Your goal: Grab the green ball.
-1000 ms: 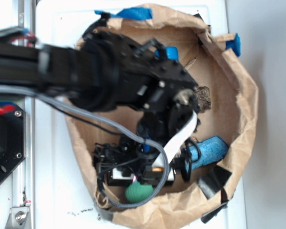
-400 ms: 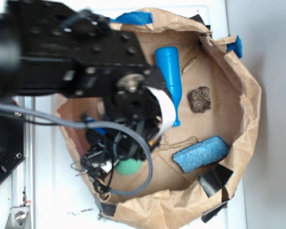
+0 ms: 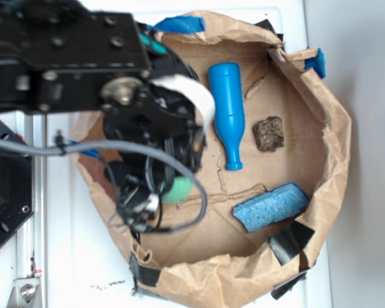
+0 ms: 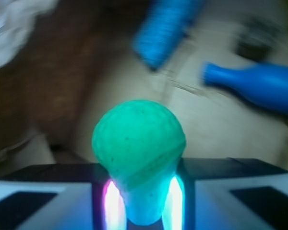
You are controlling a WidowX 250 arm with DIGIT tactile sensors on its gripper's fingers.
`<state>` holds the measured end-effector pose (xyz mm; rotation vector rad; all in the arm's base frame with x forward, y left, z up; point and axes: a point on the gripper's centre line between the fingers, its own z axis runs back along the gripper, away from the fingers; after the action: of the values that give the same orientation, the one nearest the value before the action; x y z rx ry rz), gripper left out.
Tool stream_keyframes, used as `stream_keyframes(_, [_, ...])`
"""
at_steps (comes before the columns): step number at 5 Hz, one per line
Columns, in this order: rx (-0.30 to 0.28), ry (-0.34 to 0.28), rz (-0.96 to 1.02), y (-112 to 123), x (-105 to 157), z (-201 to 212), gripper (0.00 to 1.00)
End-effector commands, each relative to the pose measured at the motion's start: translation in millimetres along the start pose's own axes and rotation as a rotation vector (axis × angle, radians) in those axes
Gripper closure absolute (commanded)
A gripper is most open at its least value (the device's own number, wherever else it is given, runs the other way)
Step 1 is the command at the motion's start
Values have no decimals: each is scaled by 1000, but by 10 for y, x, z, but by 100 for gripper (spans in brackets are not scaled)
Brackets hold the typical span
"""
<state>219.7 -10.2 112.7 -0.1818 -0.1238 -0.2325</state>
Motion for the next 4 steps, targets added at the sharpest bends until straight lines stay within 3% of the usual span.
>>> stream_keyframes(1, [180,-131,209,124,268,513,100])
stream_keyframes(2, [168,-112,215,100,261,664,100])
stream_keyframes(4, [139,-175,183,-57,220,915,100])
